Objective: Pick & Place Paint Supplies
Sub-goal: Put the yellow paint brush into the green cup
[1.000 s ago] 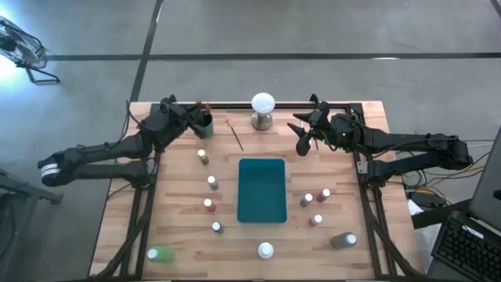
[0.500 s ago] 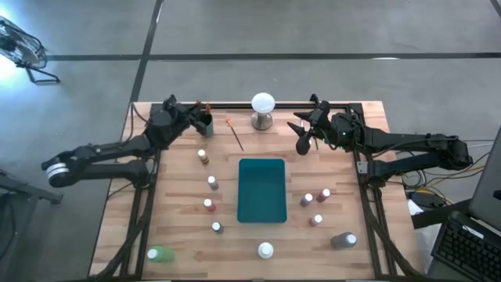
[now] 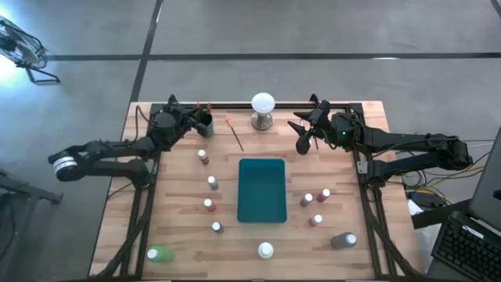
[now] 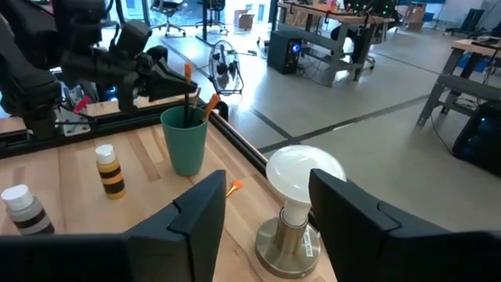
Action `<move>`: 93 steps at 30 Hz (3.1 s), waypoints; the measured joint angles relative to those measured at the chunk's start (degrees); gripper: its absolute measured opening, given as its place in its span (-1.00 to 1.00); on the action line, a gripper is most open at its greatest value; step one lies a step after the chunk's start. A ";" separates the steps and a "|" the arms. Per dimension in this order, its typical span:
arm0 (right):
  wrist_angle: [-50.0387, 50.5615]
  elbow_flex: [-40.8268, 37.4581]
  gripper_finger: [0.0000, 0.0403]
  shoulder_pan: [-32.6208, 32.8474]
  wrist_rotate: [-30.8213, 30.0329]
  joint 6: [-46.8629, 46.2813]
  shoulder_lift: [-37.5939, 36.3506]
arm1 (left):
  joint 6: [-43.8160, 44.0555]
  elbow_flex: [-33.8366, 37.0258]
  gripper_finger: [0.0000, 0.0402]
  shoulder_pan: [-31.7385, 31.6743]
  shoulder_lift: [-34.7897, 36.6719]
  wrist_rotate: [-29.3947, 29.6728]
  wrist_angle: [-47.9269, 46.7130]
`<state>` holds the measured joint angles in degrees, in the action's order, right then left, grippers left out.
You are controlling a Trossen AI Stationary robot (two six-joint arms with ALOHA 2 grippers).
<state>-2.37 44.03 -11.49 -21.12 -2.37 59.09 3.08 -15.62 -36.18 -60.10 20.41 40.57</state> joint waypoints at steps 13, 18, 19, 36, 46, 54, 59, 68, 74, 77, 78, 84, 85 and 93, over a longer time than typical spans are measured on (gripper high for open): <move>0.06 0.00 -0.09 0.02 0.09 0.02 0.00 | 3.65 -0.04 -0.90 -0.75 -6.93 -1.72 2.43; 0.07 0.00 -0.03 0.02 0.09 0.02 0.00 | 4.07 -0.04 -0.90 -0.75 -7.39 -1.74 2.27; 0.07 0.00 -0.02 0.02 0.09 0.02 0.00 | 4.29 -0.04 -0.90 -0.75 -7.43 -1.74 2.19; 0.50 0.00 -0.11 0.07 0.09 0.02 0.00 | 5.21 -2.00 -0.41 -0.77 -1.00 -2.98 -1.04; 0.48 0.00 -0.12 0.04 0.07 0.03 0.00 | 1.48 -13.21 -0.39 -0.73 11.58 -16.96 -16.56; 0.07 0.00 -0.02 0.02 0.03 1.07 0.00 | -11.49 -39.34 -0.39 -0.61 1.97 -27.36 -56.44; 0.06 0.00 0.00 0.02 0.04 1.03 0.00 | -22.15 -54.22 -0.39 0.41 -9.18 -29.59 -70.38; 0.07 0.00 -0.10 0.02 0.04 0.87 0.00 | -27.00 -78.53 -0.39 0.24 -30.08 -21.26 -89.61; 0.57 0.00 -0.15 0.07 0.05 0.87 0.00 | -32.52 -85.25 -0.39 -0.21 -38.81 -19.74 -98.01; 0.57 0.00 -0.16 0.04 0.07 1.05 0.00 | -38.44 -85.26 -0.39 -0.38 -41.60 -18.57 -99.69; 0.59 0.00 -0.16 0.06 0.07 1.05 0.00 | -40.61 -85.26 -0.39 -0.49 -42.63 -18.54 -100.60; 0.90 0.00 -0.16 0.04 0.07 1.95 0.00 | -44.77 -85.24 -0.39 -1.37 -48.09 -16.97 -101.07; 0.90 0.00 -0.16 0.04 0.07 2.20 0.00 | -44.89 -85.24 -0.39 -1.52 -49.07 -16.49 -101.06; 0.90 0.00 -0.16 0.00 0.07 2.90 0.00 | -42.42 -85.24 -0.32 -3.92 -53.23 -13.65 -100.62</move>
<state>-1.48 44.03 -11.48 -21.06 0.53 59.09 -39.35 -100.86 -40.10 -113.32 6.77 -60.05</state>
